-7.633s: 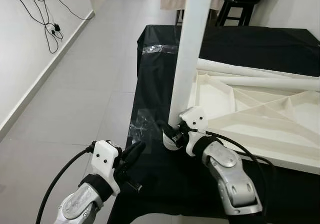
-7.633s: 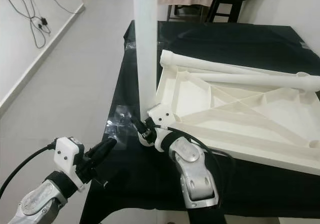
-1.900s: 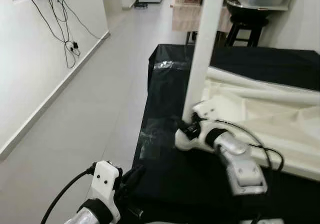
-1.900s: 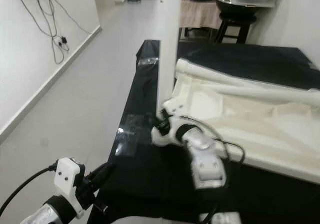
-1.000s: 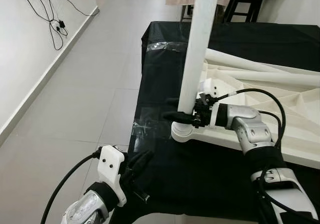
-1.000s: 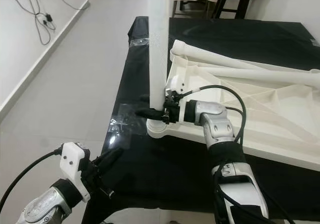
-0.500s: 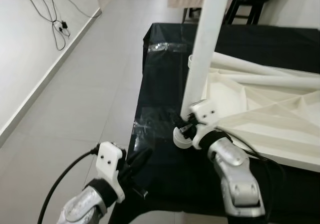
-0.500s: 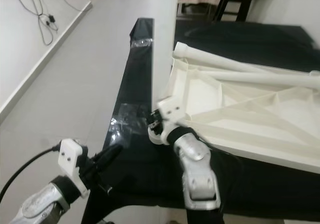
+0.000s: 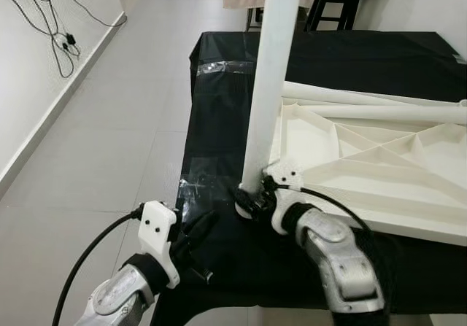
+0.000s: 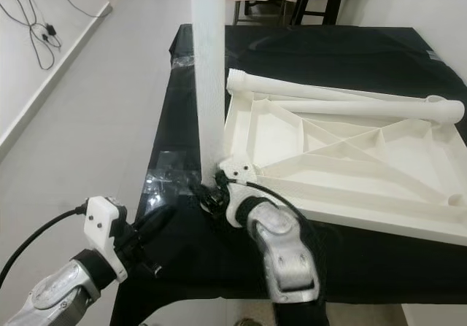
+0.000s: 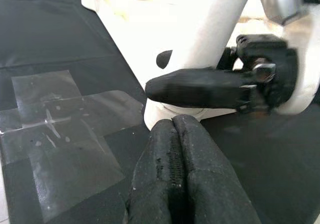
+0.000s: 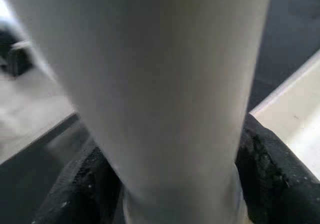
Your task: Building children table
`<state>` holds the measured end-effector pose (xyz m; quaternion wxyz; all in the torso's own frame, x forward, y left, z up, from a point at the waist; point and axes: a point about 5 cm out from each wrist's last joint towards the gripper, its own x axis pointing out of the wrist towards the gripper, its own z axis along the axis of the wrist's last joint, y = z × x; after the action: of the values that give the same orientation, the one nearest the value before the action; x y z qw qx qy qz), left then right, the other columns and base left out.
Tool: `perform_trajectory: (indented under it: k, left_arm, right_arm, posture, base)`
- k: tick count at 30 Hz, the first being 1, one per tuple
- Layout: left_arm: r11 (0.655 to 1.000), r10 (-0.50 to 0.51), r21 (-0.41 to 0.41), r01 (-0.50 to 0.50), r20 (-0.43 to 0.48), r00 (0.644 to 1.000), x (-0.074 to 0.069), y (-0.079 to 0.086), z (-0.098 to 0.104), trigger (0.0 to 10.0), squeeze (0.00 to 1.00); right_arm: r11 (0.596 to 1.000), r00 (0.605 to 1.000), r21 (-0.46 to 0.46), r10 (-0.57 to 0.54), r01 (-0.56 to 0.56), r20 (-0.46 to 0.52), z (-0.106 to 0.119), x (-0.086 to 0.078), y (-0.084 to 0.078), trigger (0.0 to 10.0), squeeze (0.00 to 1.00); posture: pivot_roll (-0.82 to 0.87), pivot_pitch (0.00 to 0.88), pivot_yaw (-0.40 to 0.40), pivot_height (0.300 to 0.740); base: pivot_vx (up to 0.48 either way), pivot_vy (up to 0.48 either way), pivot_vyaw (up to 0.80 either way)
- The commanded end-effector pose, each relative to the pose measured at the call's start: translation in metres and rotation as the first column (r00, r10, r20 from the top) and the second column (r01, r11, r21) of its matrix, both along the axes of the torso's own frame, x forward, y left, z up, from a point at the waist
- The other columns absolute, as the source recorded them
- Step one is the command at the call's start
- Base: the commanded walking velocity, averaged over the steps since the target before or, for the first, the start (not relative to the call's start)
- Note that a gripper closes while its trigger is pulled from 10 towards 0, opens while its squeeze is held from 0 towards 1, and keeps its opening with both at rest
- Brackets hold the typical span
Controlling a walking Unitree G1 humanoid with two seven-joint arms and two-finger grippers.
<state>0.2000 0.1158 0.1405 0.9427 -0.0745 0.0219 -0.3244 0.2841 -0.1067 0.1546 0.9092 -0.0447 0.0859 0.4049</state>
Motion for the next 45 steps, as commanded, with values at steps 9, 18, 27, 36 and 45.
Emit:
perform_trajectory:
  k: [9, 18, 27, 36, 45]
  left_arm:
    - [1.000, -0.004, 0.002, 0.004, -0.030, 1.000, 0.000, 0.000, -0.005, 10.0, 0.00]
    - [1.000, 0.000, 0.001, 0.000, -0.030, 1.000, -0.002, -0.002, -0.006, 10.0, 0.00]
    - [1.000, -0.001, -0.007, 0.001, -0.031, 1.000, -0.003, -0.007, -0.006, 10.0, 0.00]
    - [1.000, 0.000, -0.007, -0.001, -0.029, 1.000, -0.003, -0.006, -0.007, 10.0, 0.00]
    - [1.000, 0.012, -0.005, -0.012, -0.018, 1.000, 0.002, -0.001, -0.006, 10.0, 0.00]
  right_arm:
    - [0.901, 0.896, -0.041, 0.434, -0.432, 0.094, 0.040, 0.026, -0.010, 10.0, 0.00]
    - [0.884, 0.884, 0.016, 0.467, -0.467, 0.007, 0.046, 0.061, -0.024, 0.8, 0.00]
    - [0.922, 0.923, 0.049, 0.383, -0.385, 0.046, 0.046, 0.069, -0.044, 0.0, 0.00]
    - [0.931, 0.932, 0.049, -0.359, 0.361, -0.038, -0.010, 0.058, -0.049, 0.0, 0.00]
    - [0.955, 0.950, 0.008, -0.296, 0.298, -0.098, -0.040, 0.020, 0.002, 0.0, 0.00]
  posture:
    - [-0.01, 0.154, -0.016, 0.740]
    - [0.00, 0.149, -0.027, 0.740]
    - [0.00, 0.158, -0.036, 0.740]
    - [-0.02, 0.155, -0.070, 0.740]
    - [-0.02, 0.149, -0.063, 0.740]
  base:
    - [0.000, 0.000, 0.00]
    - [0.000, 0.000, 0.00]
    - [0.000, 0.000, 0.00]
    - [0.000, 0.000, 0.00]
    - [0.000, 0.000, 0.00]
